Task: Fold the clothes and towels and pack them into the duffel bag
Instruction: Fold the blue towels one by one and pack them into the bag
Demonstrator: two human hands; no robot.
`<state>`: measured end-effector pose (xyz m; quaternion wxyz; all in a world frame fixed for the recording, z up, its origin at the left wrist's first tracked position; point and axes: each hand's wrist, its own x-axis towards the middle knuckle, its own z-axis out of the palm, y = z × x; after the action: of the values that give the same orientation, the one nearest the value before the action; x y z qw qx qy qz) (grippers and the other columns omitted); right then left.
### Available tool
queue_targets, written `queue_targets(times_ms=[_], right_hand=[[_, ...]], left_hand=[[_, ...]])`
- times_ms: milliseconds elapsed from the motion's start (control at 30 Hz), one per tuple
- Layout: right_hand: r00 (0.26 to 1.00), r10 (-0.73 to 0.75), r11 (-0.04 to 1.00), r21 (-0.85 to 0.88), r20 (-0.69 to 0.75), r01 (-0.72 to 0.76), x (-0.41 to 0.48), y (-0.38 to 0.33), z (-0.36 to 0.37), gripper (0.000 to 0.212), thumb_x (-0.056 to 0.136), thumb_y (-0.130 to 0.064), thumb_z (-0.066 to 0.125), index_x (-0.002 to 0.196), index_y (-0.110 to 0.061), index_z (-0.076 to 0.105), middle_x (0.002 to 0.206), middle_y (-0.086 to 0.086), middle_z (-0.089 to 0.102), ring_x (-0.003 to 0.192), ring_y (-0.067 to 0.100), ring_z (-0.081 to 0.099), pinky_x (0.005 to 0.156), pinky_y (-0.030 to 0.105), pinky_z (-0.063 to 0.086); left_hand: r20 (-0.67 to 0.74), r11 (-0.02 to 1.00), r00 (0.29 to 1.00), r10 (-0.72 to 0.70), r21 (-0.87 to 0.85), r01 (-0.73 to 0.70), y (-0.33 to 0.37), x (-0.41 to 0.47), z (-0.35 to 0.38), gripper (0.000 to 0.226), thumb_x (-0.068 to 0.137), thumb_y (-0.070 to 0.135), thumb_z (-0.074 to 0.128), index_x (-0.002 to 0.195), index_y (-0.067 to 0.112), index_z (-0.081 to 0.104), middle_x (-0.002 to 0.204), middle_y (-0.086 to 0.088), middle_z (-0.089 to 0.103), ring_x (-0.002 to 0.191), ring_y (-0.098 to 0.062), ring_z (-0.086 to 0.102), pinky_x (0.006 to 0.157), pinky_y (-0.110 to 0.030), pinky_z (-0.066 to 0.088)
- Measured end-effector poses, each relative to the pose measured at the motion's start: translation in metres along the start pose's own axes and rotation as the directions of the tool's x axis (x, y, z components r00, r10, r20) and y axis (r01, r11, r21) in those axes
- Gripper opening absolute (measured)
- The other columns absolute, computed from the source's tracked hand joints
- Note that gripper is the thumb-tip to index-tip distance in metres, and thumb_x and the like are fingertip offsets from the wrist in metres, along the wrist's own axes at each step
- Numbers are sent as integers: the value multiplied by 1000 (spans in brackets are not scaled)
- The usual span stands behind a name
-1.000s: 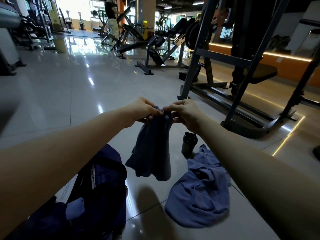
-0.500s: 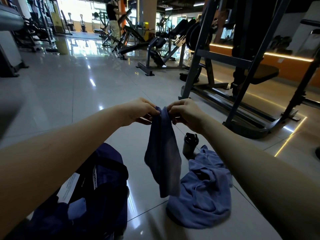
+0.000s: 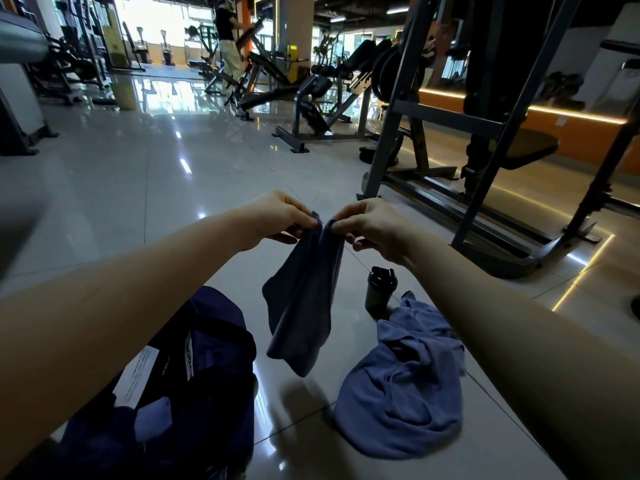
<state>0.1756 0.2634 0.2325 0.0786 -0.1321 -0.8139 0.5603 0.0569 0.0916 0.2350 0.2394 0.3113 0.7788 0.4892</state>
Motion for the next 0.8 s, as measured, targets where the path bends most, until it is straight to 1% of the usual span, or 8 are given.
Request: queue_targets(times_ms=[133,200,333,433,533,633,700,800], right_hand=[[998,-39,997,-63,48,42,-3,-1,4,20,88,-14,76,98,4,73,77,11,57,57,11,45,51,24,33],[997,-68,994,-80,35,70,-3,-2,6,20,89,-15,75,96,4,73,73,9,56,56,11,43,49,23,32],[996,-88,987,-136,4,88,-2,-3,6,18,89,-23,76,87,-4,75,64,1,56,57,11,44,49,24,33],[996,-91,982,-164,-5,89,-2,-4,5,17,89,-25,76,83,-9,75,68,2,58,60,12,46,52,26,35],[994,-108,973,-205,6,107,-3,-5,3,16,89,-24,76,83,-9,74,78,8,63,67,15,50,54,26,37],[992,-123,958,-259,4,120,-3,-7,2,16,86,-23,78,81,-8,73,78,7,66,66,10,53,54,22,39],[992,-122,957,-265,-9,116,-3,-8,1,20,83,-24,81,81,-6,72,76,8,65,63,10,53,53,22,39],[994,-111,969,-224,-18,104,-3,-8,-1,28,81,-26,83,85,-1,71,79,13,63,65,17,48,51,25,36]], left_hand=[[35,998,999,33,53,-35,1,-1,0,15,94,11,68,106,11,77,93,-7,75,86,-17,70,87,-35,60],[42,997,998,39,66,-42,2,-2,2,15,95,10,67,105,12,77,91,-7,75,85,-16,70,84,-32,60],[32,996,998,53,73,-55,4,-3,5,14,94,7,66,102,11,77,87,-5,72,81,-13,68,81,-30,60],[27,994,997,68,81,-70,6,-4,4,14,94,5,65,100,11,77,87,-6,71,82,-15,67,82,-31,60],[46,989,996,79,121,-84,8,-5,6,16,94,5,64,100,12,77,88,-7,72,84,-16,67,84,-33,60],[65,980,994,83,176,-94,11,-7,8,20,94,5,61,101,13,78,89,-6,72,84,-15,66,86,-34,60],[83,981,993,88,165,-100,11,-7,8,22,93,3,60,101,11,78,90,-8,72,84,-16,66,87,-35,60],[134,983,985,110,134,-128,11,-8,7,15,92,9,67,101,11,78,96,-11,72,88,-16,65,89,-34,57]])
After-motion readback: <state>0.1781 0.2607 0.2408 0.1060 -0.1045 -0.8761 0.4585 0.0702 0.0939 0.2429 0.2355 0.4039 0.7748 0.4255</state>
